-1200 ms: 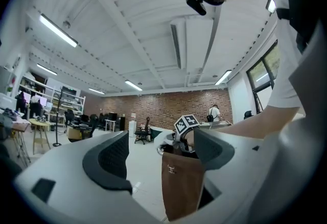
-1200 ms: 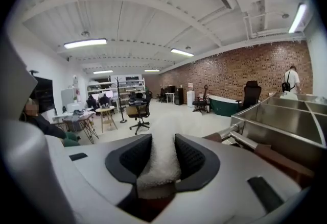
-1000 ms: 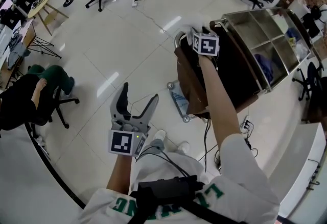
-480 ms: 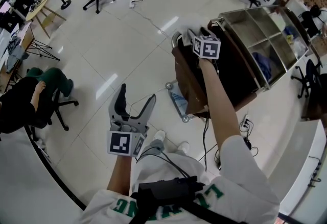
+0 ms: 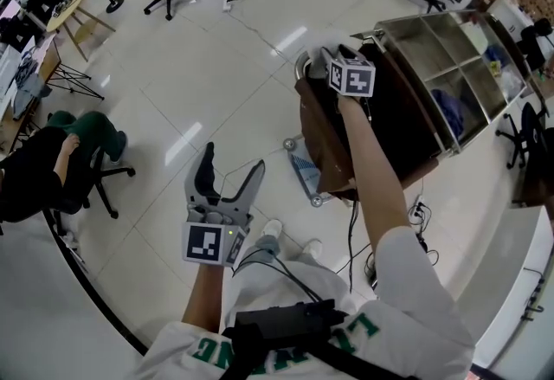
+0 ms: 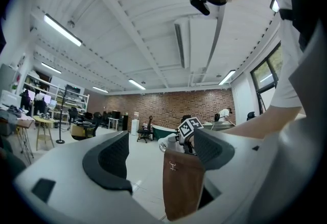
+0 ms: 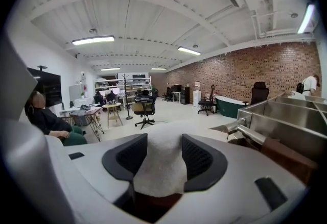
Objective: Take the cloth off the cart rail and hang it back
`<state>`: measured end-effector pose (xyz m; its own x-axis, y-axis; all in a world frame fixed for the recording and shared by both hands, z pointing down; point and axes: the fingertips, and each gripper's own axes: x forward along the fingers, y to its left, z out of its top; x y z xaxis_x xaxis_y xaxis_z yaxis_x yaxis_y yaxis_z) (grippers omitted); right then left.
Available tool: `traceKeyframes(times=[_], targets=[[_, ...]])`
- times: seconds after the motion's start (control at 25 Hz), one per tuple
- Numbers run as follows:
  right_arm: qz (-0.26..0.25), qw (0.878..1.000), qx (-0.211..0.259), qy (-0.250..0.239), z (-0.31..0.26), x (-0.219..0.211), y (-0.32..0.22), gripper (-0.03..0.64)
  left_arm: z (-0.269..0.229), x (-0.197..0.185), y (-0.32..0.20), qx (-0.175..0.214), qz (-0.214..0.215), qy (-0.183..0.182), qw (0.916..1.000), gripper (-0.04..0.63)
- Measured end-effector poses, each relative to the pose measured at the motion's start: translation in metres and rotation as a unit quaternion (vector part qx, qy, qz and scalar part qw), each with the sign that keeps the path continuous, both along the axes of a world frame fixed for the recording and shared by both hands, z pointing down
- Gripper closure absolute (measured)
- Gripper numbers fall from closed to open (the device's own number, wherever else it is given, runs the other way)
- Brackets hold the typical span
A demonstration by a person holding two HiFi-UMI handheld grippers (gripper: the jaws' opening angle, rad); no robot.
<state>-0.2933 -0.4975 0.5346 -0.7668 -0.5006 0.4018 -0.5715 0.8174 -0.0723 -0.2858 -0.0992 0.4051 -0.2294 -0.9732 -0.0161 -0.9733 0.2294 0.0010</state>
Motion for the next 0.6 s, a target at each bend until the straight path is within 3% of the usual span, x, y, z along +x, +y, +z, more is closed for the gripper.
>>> traceKeyframes(times=[0.28, 0.6], targets=[[-0.013, 0.996, 0.066, 0.051, -0.011, -0.025, -0.005, 0.414, -0.001, -0.002, 0.008, -0.003, -0.007, 0.005, 1.0, 0.204], [-0.026, 0.996, 0.081, 0.037, -0.026, -0.02, -0.002, 0.4, 0.001, -0.007, 0.008, 0.008, -0.005, -0.004, 0.9999, 0.204]])
